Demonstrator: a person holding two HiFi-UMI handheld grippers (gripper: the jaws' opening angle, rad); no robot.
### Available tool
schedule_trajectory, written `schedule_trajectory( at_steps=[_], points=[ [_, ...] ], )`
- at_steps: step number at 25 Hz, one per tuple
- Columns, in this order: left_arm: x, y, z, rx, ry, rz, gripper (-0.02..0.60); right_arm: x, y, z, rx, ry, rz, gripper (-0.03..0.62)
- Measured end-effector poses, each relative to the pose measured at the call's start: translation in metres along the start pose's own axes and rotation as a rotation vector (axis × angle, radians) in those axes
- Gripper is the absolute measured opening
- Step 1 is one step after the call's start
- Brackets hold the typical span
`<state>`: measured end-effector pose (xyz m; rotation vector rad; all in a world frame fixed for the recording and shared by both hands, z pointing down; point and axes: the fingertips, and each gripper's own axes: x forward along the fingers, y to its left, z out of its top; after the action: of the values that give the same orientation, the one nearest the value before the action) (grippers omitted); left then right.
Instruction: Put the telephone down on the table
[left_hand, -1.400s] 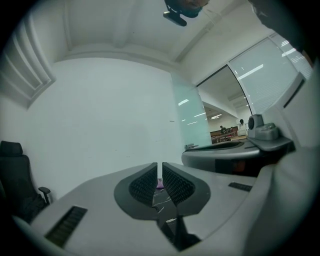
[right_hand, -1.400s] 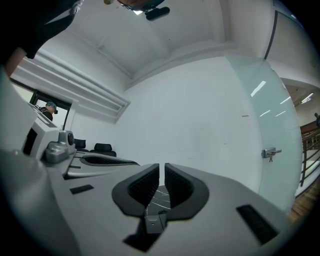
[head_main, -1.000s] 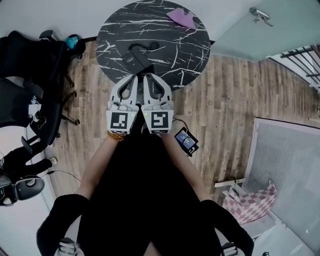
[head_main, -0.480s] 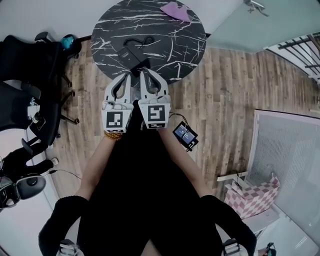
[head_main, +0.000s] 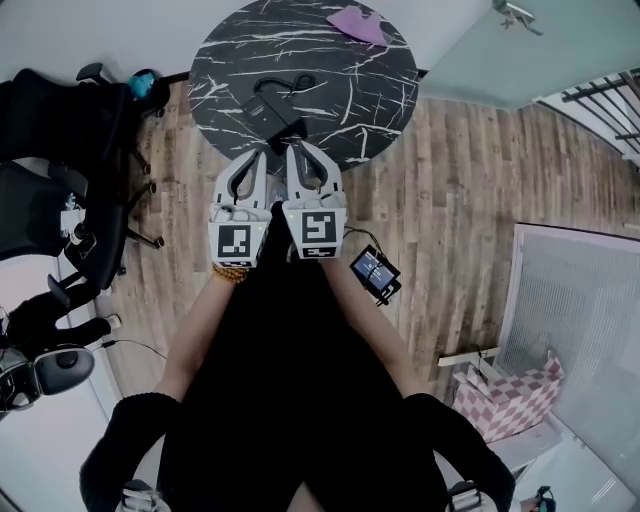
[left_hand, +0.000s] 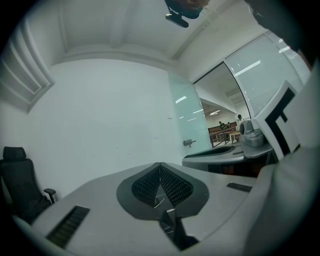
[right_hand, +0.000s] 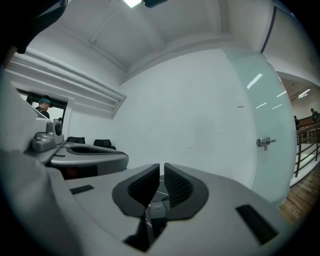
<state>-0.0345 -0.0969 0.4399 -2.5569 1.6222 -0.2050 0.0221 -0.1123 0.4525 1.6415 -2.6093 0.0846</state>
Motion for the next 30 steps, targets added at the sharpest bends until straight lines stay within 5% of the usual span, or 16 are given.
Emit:
schedule_trajectory(
  at_steps=[30],
  points=[
    [0.002, 0.02, -0.016, 0.014, 0.045, 0.02, 0.015, 0.024, -0.006, -0.025, 0.052, 0.066, -0.013, 0.043]
  ],
)
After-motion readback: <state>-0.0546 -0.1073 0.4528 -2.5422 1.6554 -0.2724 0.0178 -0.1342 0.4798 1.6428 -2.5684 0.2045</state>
